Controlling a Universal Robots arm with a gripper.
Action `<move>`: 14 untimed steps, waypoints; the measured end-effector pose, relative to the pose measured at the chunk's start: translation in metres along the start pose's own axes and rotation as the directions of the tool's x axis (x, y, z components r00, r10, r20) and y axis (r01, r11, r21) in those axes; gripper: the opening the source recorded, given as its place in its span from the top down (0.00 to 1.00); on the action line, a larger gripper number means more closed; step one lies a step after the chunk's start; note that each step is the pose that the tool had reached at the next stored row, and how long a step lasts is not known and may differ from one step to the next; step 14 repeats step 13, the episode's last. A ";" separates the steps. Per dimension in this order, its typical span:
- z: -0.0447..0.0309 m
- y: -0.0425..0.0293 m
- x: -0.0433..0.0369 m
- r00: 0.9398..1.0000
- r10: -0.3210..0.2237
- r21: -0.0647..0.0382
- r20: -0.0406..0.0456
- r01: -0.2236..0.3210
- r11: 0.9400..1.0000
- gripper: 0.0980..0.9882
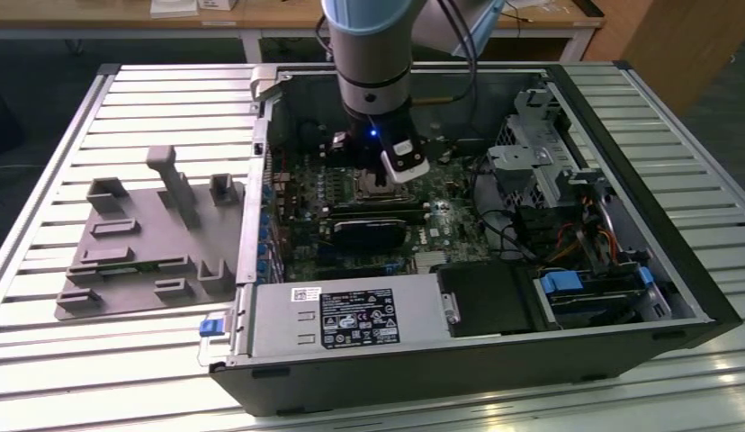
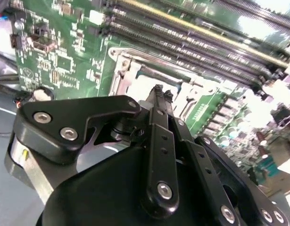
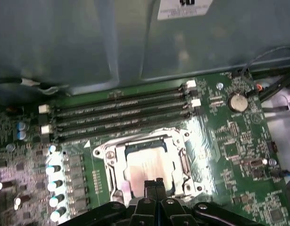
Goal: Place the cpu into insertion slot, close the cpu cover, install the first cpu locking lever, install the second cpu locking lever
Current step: 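Install the second cpu locking lever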
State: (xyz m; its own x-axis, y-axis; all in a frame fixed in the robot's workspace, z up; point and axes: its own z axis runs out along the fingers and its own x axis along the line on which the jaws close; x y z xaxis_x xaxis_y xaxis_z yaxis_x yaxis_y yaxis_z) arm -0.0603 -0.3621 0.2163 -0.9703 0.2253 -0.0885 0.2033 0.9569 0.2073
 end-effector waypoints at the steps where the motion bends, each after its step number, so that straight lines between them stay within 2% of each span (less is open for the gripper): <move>1: 0.0004 0.0020 0.0001 1.000 0.000 0.001 0.000 0.000 1.000 1.00; 6: 0.0021 0.0100 0.0006 1.000 -0.001 0.007 0.001 0.001 1.000 1.00; 14: 0.0022 0.0105 0.0007 1.000 -0.002 0.011 0.002 0.002 1.000 1.00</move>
